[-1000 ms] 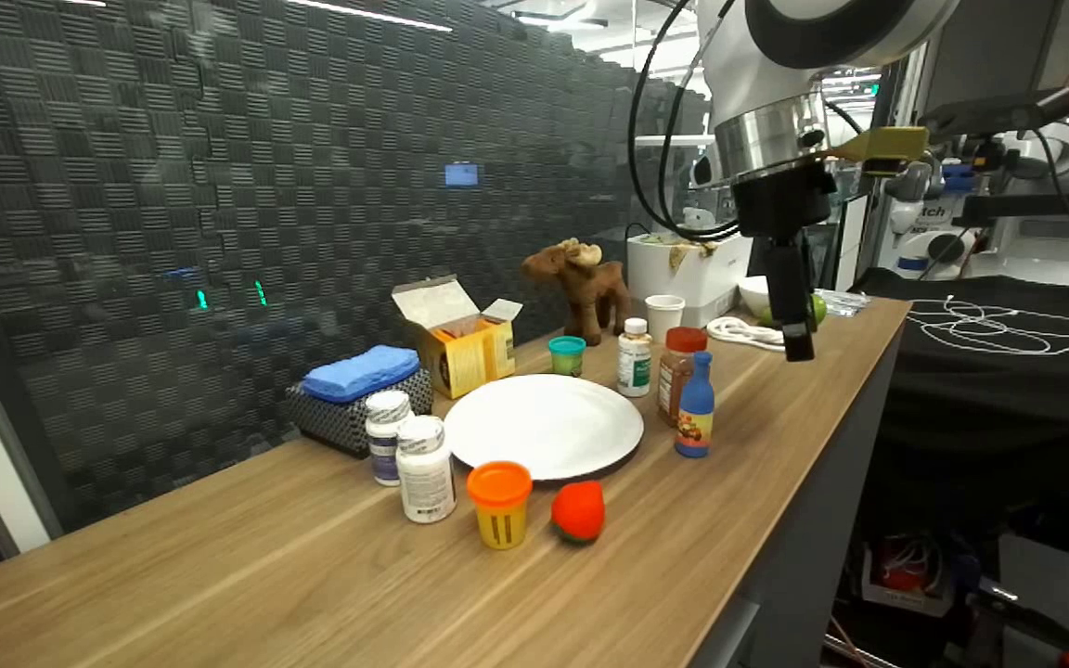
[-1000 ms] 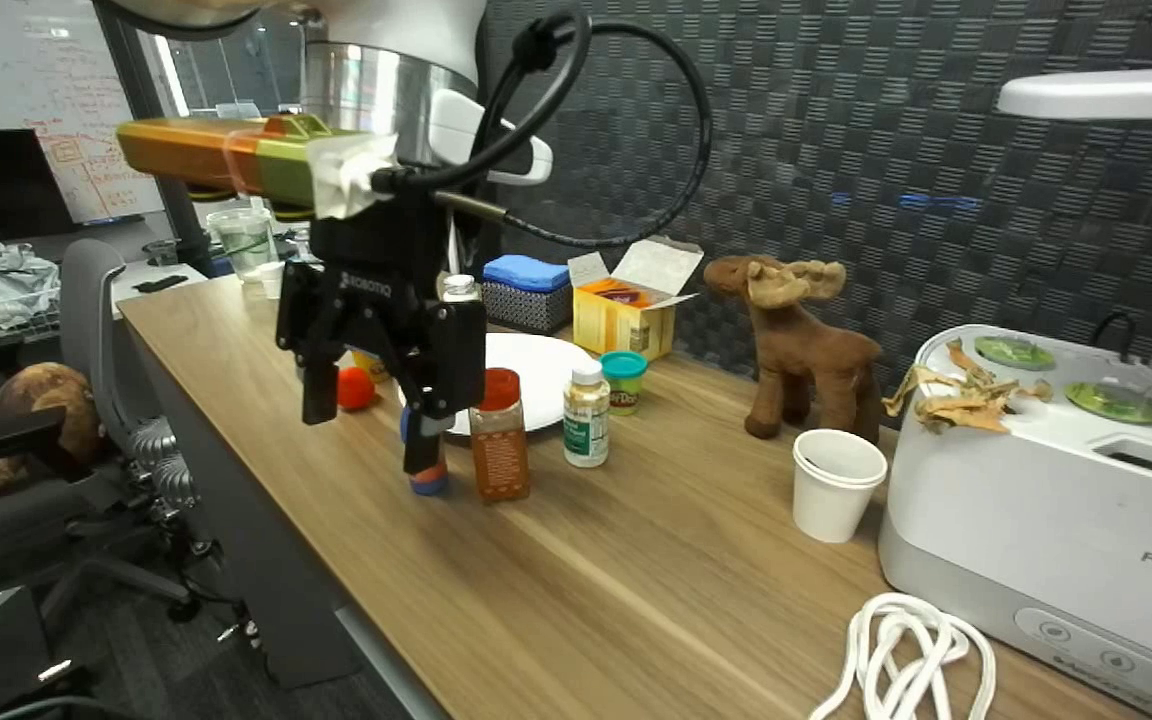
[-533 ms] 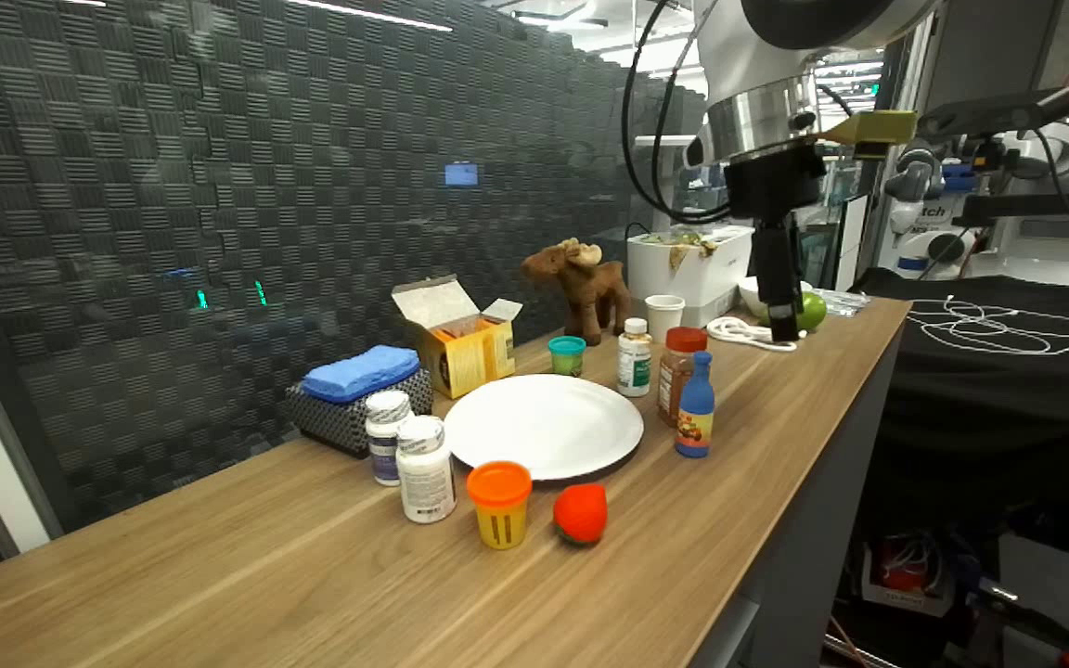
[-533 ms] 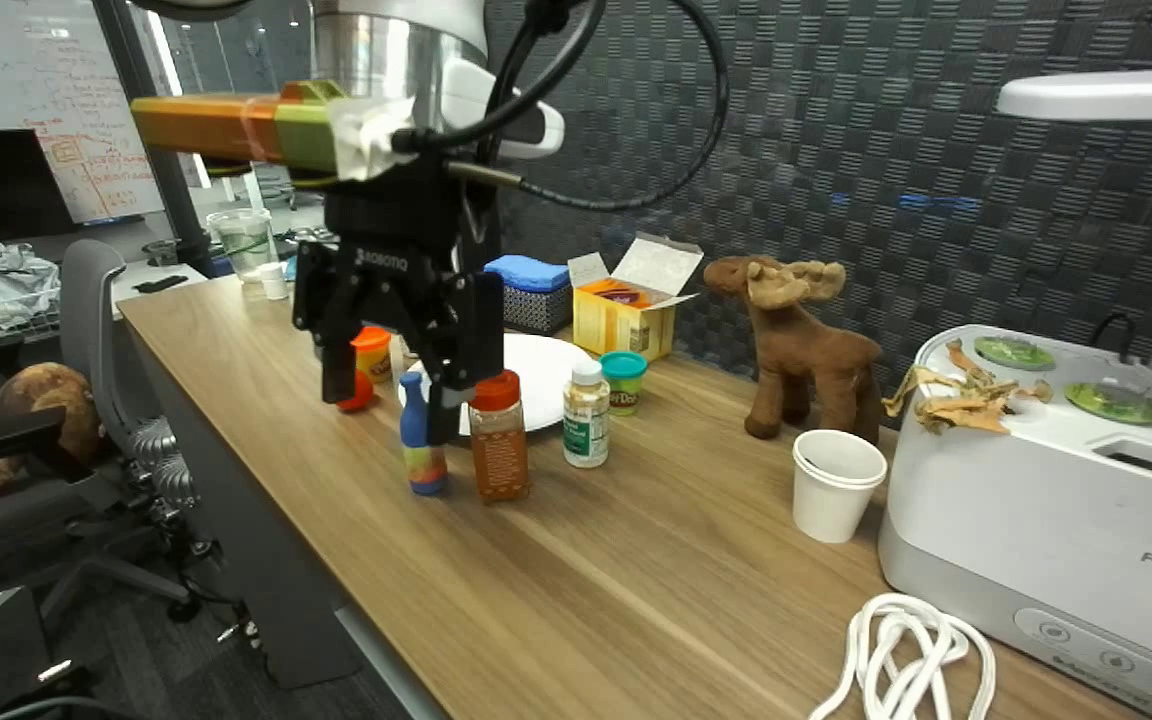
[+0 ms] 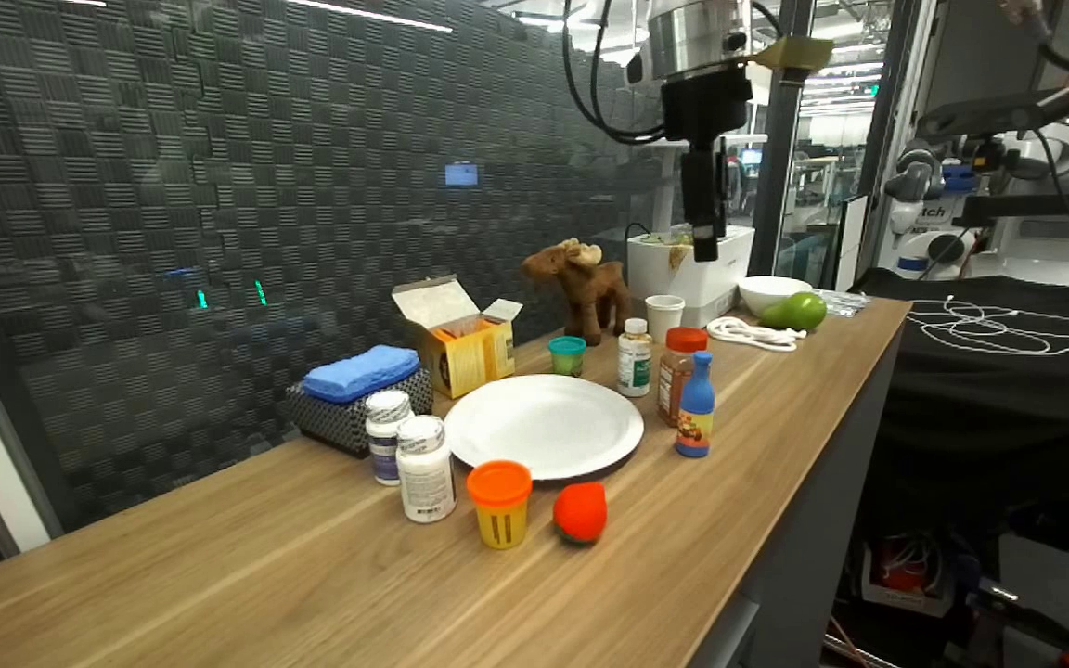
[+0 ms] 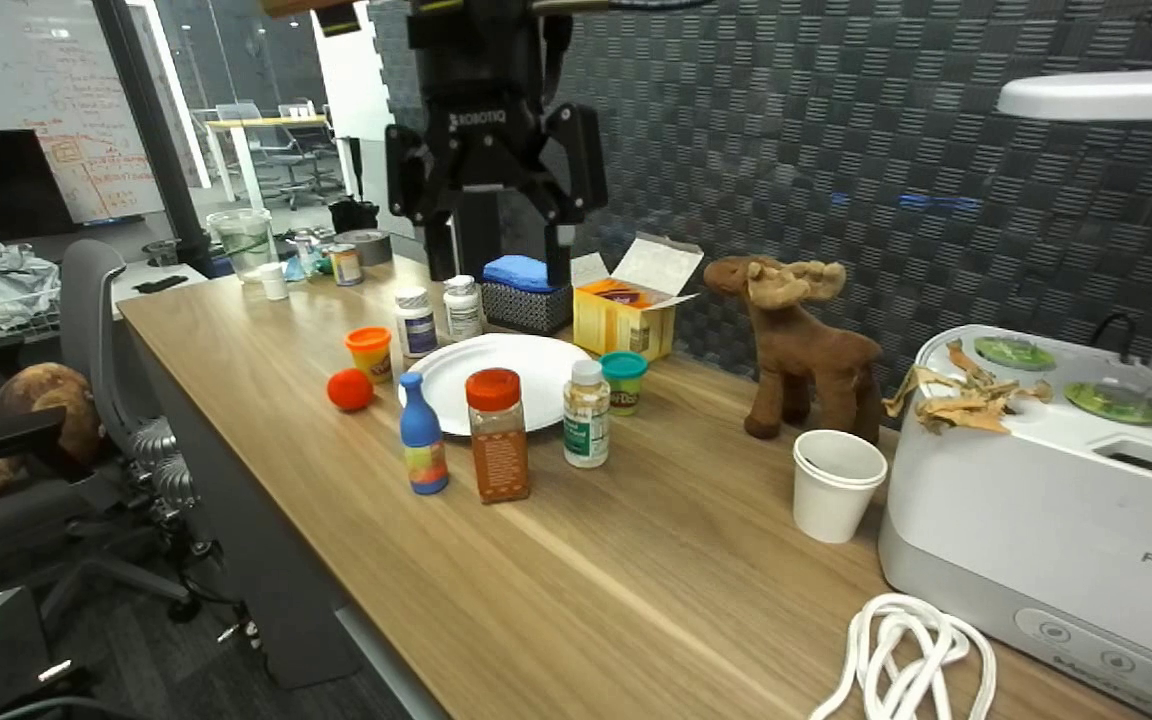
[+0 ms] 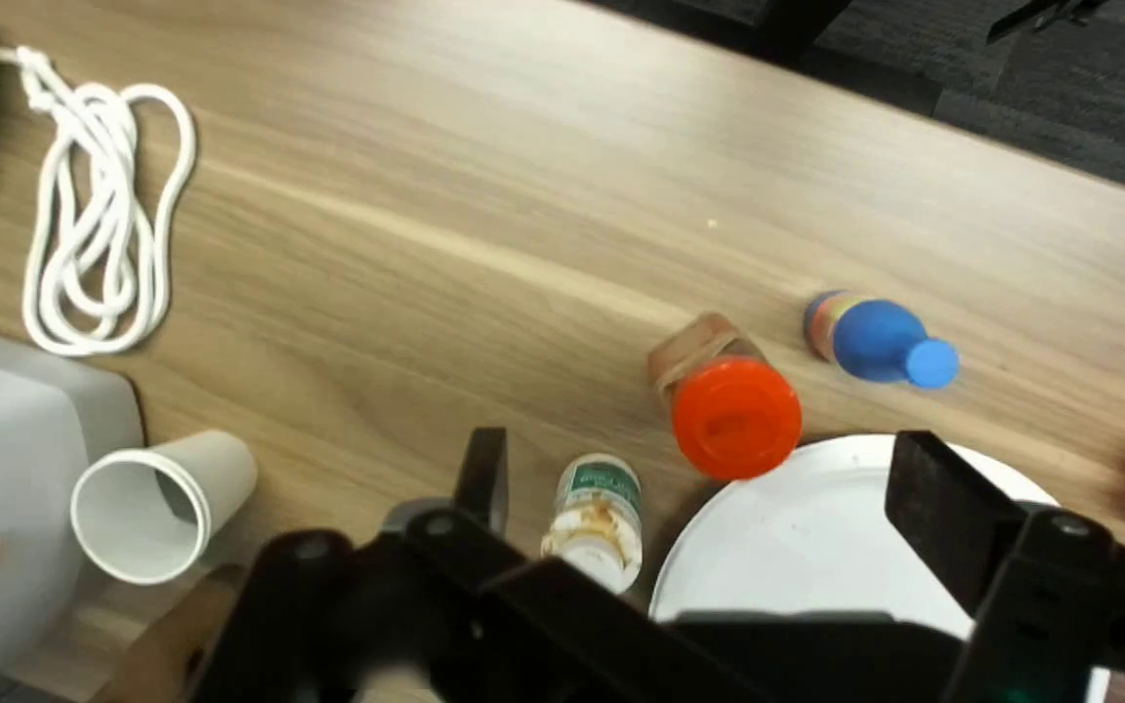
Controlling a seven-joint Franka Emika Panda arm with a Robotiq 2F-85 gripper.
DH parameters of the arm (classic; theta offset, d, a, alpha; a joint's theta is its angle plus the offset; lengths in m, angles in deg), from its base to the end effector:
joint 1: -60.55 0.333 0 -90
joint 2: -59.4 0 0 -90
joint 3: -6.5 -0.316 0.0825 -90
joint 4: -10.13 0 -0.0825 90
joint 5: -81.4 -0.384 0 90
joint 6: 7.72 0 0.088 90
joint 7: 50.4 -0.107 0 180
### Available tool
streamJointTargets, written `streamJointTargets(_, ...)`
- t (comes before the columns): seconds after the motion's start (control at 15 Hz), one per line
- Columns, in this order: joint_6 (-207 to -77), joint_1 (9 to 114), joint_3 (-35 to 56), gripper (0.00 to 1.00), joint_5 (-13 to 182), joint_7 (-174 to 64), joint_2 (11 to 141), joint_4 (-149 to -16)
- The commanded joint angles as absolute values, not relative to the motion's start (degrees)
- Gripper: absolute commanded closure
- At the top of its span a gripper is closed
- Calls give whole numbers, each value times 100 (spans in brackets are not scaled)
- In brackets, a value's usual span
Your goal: Put the bottles on the tray
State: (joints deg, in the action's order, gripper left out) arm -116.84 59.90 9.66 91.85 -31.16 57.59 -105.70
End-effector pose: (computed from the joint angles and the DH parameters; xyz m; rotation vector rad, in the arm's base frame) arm 0.5338 -0.0489 0.4574 2.9468 0.5008 -0.1755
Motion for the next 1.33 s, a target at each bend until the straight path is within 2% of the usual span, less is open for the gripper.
streamJointTargets(0.0,-11606,5963,872,0,8988,-2551,7060,-9252)
streamJointTargets(0.27,-12066,5904,764,0,9033,-2799,8083,-8467)
streamJointTargets(0.6,-12671,5860,714,0,8978,-2994,8742,-7884)
streamJointTargets(1.27,-12517,5581,517,0,8364,-2936,9461,-7427)
